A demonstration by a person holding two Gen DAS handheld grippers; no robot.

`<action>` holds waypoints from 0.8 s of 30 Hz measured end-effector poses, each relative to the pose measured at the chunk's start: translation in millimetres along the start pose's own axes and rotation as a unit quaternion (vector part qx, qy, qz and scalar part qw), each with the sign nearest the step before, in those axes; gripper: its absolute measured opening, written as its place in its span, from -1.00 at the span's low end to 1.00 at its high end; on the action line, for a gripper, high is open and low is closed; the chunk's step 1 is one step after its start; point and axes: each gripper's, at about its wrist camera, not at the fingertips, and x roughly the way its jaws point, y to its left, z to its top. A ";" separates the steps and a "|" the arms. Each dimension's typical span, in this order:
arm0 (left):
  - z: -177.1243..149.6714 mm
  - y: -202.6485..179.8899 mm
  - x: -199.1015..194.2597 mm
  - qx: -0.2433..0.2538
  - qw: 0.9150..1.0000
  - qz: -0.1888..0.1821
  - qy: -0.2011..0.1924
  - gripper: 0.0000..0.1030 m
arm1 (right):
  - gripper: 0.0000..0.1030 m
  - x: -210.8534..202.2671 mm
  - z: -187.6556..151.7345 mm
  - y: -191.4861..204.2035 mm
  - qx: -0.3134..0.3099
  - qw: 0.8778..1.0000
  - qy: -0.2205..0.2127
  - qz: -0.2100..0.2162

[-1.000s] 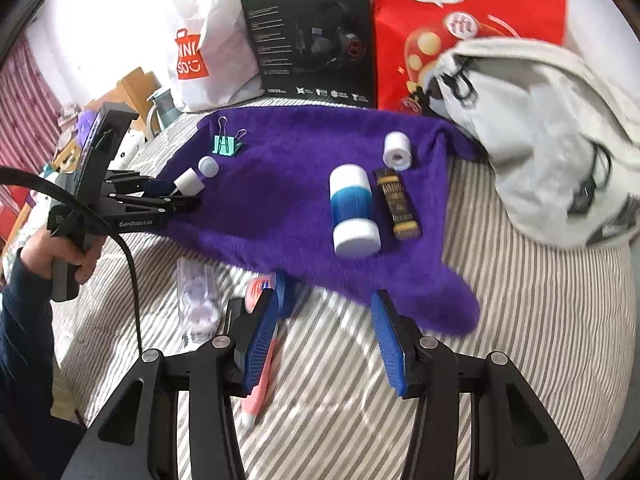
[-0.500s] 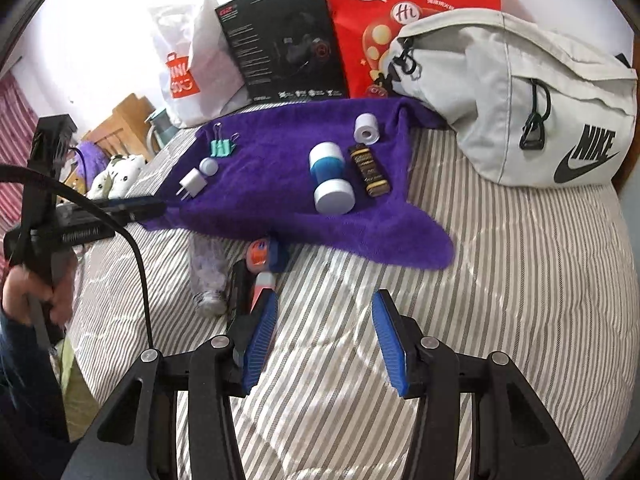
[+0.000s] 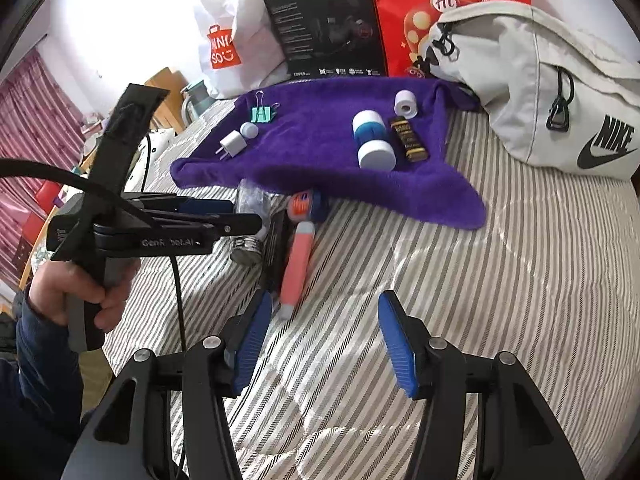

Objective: Organize rigid objects
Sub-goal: 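Grasp the clear pill bottle with the left gripper while the right grasps the pink tube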

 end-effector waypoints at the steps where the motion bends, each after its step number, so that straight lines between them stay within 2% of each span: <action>1: -1.4 0.3 -1.9 0.007 1.000 0.005 -0.001 0.02 | 0.08 1.2 -1.0 -1.6 0.002 1.000 0.002 0.001; 6: -11.1 10.1 -9.3 0.034 0.999 0.039 0.003 0.07 | 0.08 6.3 -3.0 -7.0 0.011 1.000 0.007 -0.004; 9: -13.5 13.2 -13.0 0.036 0.998 0.046 -0.003 0.05 | 0.07 8.8 -2.5 -7.7 0.011 1.000 0.010 -0.002; 14: -7.3 3.4 1.8 0.072 0.996 0.062 -0.004 0.05 | 0.08 15.3 0.3 -7.9 0.011 1.000 0.019 -0.004; 18: -3.3 -1.2 15.0 0.090 0.994 0.065 0.004 0.02 | 0.07 17.6 -1.0 -5.8 0.009 1.000 0.024 -0.005; 22: -1.9 -1.3 15.7 0.098 0.993 0.058 -0.006 0.01 | 0.08 22.3 -2.2 -9.4 0.020 0.999 0.028 -0.006; 24: -2.0 -0.2 15.7 0.094 0.994 0.048 -0.008 -0.09 | 0.08 25.5 -2.5 -10.9 0.025 0.999 0.031 -0.009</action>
